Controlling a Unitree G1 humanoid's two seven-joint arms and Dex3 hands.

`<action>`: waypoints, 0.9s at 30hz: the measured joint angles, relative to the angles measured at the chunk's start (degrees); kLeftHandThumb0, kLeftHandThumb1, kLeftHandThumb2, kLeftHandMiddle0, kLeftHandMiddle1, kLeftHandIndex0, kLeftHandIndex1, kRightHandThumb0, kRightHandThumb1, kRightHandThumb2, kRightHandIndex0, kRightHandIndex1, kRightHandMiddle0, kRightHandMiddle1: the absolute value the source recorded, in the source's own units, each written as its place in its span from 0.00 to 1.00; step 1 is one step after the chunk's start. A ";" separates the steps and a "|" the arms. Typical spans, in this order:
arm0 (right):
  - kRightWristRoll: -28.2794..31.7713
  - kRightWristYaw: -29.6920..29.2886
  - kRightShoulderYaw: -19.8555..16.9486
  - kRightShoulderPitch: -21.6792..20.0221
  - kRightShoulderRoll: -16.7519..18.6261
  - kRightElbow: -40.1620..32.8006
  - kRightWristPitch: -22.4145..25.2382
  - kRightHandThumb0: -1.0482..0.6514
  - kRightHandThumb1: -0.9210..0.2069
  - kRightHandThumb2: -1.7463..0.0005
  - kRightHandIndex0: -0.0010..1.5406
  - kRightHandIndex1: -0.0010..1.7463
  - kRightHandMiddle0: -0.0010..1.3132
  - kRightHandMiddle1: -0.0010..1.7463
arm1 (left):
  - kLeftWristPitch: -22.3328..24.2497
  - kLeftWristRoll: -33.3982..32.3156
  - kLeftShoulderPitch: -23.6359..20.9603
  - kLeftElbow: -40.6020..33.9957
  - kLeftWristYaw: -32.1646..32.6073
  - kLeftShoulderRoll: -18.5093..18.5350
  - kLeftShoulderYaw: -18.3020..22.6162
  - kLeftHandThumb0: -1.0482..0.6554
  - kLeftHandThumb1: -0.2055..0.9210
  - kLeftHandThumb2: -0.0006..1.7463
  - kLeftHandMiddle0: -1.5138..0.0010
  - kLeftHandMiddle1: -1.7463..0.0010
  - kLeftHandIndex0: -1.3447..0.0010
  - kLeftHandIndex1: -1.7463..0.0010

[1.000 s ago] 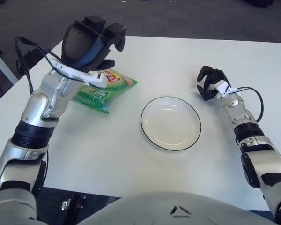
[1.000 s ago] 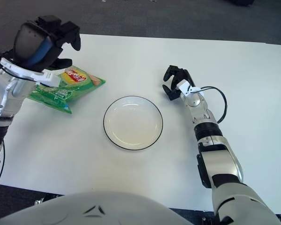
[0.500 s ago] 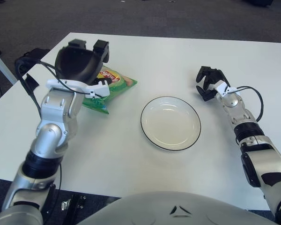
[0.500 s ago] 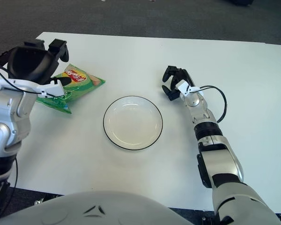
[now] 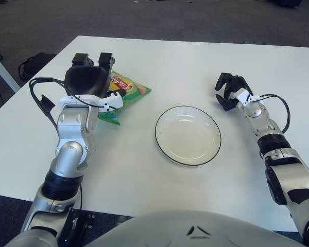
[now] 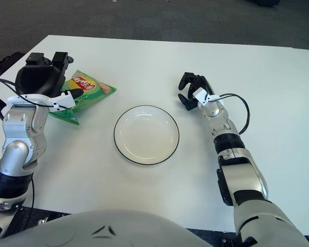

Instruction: Put the snack into the plate.

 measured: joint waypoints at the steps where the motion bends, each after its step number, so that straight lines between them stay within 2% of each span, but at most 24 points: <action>1: -0.01 0.00 0.03 -0.02 -0.01 0.01 0.00 0.61 0.80 0.08 0.52 1.00 0.56 0.90 | 0.60 0.53 0.00 0.54 -0.15 -0.55 -0.07 0.00 1.00 0.43 1.00 0.95 1.00 0.86; 6: -0.08 -0.11 0.20 -0.18 0.02 0.21 -0.01 0.61 0.81 0.08 0.52 1.00 0.57 0.89 | 3.01 2.72 0.01 3.36 -0.81 -3.03 -0.61 0.00 1.00 0.44 1.00 0.99 1.00 0.96; 9: -0.15 -0.11 0.34 -0.40 -0.03 0.78 -0.36 0.61 0.82 0.08 0.53 1.00 0.58 0.88 | 4.58 3.60 -0.25 5.78 -0.80 -4.56 -1.06 0.00 1.00 0.45 1.00 1.00 1.00 0.99; 19: -0.60 -0.11 0.97 -1.00 -0.29 2.21 -2.06 0.61 0.83 0.06 0.54 1.00 0.57 0.90 | 8.79 1.70 -4.44 21.56 3.98 -8.01 -1.84 0.00 1.00 0.51 1.00 1.00 1.00 1.00; 27: -1.83 -0.13 1.83 -1.08 -0.86 2.33 -3.33 0.61 0.85 0.06 0.55 1.00 0.61 0.87 | 12.59 0.15 -6.88 26.80 7.71 -9.57 -3.22 0.00 1.00 0.55 1.00 1.00 1.00 1.00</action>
